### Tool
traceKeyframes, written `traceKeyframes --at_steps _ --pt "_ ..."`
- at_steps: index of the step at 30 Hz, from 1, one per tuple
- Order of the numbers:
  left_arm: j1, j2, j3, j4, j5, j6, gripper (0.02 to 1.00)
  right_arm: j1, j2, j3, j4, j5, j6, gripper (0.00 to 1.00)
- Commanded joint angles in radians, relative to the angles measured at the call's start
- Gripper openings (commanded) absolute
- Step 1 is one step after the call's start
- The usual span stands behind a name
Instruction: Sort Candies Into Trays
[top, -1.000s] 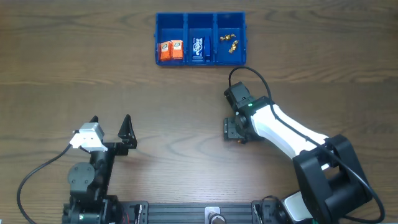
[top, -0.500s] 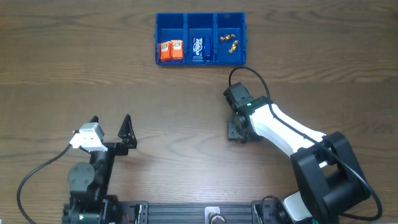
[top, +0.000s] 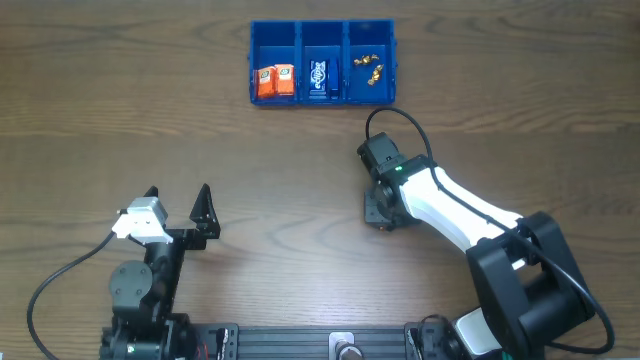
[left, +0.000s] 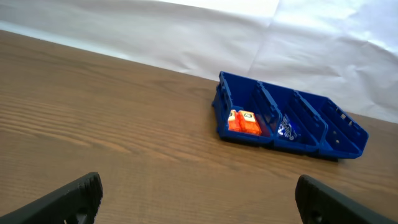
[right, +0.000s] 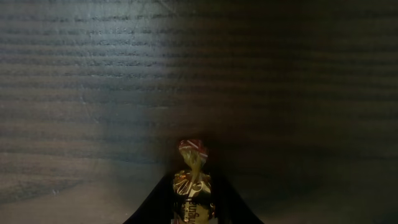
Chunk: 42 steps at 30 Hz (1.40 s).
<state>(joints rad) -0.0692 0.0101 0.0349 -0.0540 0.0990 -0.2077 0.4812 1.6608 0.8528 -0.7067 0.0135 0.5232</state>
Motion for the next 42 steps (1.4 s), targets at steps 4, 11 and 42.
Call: traceKeyframes --at_steps 4,11,42 --pt "-0.003 -0.006 -0.03 -0.016 0.002 0.013 0.998 0.002 0.028 0.162 -0.105 0.072 0.0 0.191" --pt "-0.003 -0.006 -0.03 -0.016 0.002 0.013 0.998 -0.008 0.041 0.622 -0.275 0.188 -0.079 0.191" --pt "-0.003 -0.006 -0.03 -0.016 0.002 0.013 0.998 -0.172 0.467 1.096 -0.081 0.198 -0.214 0.993"
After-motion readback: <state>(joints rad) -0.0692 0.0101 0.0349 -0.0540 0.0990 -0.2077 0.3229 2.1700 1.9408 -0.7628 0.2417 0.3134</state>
